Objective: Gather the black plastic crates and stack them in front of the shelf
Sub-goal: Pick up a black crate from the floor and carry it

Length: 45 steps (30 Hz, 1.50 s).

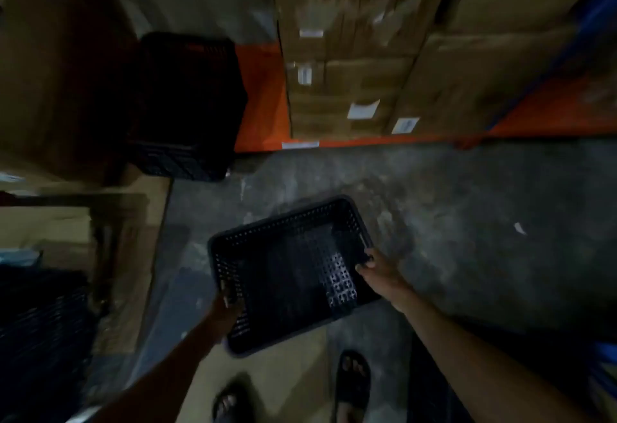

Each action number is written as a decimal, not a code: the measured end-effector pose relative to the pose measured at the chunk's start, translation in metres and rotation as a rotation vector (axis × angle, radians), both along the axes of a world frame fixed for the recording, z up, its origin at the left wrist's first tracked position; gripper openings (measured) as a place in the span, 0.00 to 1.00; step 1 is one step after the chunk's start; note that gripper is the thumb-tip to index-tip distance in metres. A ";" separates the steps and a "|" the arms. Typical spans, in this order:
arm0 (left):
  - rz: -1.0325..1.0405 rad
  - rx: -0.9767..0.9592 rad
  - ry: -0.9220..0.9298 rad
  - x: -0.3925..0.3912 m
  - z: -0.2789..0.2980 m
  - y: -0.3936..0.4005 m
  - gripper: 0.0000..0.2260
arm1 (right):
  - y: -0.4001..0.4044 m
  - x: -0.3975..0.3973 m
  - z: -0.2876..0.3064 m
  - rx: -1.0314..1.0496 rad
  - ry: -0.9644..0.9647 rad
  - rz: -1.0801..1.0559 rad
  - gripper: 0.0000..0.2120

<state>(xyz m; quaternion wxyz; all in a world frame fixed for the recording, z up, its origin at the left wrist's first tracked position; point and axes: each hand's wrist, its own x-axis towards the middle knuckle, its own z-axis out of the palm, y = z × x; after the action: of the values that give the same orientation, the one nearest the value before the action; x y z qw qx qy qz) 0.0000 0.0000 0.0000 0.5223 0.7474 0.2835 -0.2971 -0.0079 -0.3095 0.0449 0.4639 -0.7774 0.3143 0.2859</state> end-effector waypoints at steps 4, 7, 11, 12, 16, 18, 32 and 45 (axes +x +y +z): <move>0.059 0.117 0.049 0.016 -0.161 0.032 0.44 | -0.029 0.016 -0.127 -0.145 0.004 -0.040 0.31; 0.047 0.347 0.158 0.011 -0.243 0.031 0.52 | -0.054 0.013 -0.237 -0.339 0.000 -0.006 0.42; 0.033 0.761 0.130 0.014 -0.242 0.004 0.42 | -0.070 0.000 -0.298 -0.331 -0.031 -0.022 0.26; 0.062 0.796 0.086 0.014 -0.248 0.005 0.39 | -0.072 0.000 -0.303 -0.356 -0.044 -0.020 0.21; 0.147 0.811 -0.043 0.031 -0.256 0.018 0.24 | -0.086 0.008 -0.310 -0.366 -0.139 -0.054 0.13; 0.111 0.793 -0.117 0.048 -0.249 0.013 0.25 | -0.090 0.012 -0.309 -0.361 -0.177 -0.148 0.12; -0.063 0.627 -0.368 0.212 -0.244 -0.098 0.23 | -0.177 0.064 -0.319 -0.467 -0.265 -0.490 0.11; -0.191 0.655 -0.365 0.200 -0.265 -0.104 0.27 | -0.207 0.078 -0.346 -0.466 -0.278 -0.423 0.10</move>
<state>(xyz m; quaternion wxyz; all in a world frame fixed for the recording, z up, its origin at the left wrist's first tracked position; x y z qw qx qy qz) 0.1997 -0.1042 -0.2646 0.2676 0.9383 0.1947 -0.1003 0.0703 -0.5165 -0.3006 0.3615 -0.8115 0.4591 -0.0047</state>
